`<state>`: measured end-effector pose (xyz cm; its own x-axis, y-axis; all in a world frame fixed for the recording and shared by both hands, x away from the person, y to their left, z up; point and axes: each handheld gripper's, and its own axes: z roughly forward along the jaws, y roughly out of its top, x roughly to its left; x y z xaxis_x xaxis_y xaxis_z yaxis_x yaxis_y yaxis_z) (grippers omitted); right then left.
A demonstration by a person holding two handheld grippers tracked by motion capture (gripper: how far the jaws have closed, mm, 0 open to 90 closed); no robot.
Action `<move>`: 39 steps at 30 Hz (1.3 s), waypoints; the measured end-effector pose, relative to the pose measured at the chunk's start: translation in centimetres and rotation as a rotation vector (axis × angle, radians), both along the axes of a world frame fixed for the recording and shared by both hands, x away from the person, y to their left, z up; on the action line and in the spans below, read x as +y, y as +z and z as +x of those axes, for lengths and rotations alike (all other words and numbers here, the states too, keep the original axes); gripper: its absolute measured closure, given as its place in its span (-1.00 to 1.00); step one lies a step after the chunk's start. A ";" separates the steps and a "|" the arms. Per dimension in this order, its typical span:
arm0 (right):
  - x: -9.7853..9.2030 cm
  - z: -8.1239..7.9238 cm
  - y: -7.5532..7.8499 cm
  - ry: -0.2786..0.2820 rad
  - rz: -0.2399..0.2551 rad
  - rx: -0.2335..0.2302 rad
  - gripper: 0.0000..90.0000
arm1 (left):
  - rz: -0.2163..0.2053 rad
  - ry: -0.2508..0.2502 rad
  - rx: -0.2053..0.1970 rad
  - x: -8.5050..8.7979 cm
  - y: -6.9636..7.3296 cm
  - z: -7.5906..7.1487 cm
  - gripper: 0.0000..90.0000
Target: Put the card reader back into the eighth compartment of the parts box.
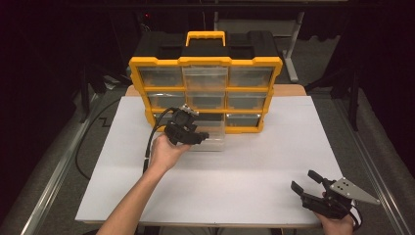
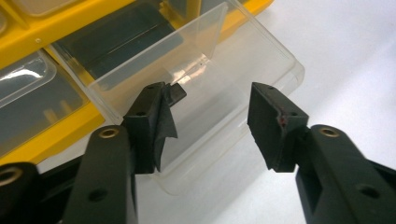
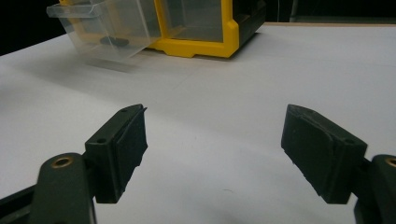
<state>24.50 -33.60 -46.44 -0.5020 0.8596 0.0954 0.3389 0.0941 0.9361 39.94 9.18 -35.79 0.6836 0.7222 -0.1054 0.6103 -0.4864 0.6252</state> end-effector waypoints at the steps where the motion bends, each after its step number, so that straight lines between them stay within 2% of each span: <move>1: 0.0 0.0 0.0 0.000 0.001 0.000 -0.50 | 0.002 -0.007 -0.003 0.0 0.0 -0.1 0.04; 7: 0.0 0.0 0.0 0.000 0.001 -0.002 -0.50 | -0.022 -0.011 -0.028 0.3 0.0 -0.9 -0.02; 12: -0.1 -0.1 0.0 0.001 0.005 -0.006 -0.50 | -0.019 -0.026 -0.041 0.6 0.4 -1.7 -0.03; 24: -0.1 -0.1 0.0 0.003 0.004 -0.003 -0.50 | -0.042 -0.050 -0.071 0.7 0.5 -3.8 -0.07; 29: -0.1 0.0 0.0 0.003 0.003 -0.002 -0.50 | -0.024 -0.058 -0.088 0.7 0.4 -4.7 -0.07; 39: -0.1 0.0 0.0 0.005 0.001 0.001 -0.50 | -0.004 -0.057 -0.085 1.3 -0.5 -5.5 -0.08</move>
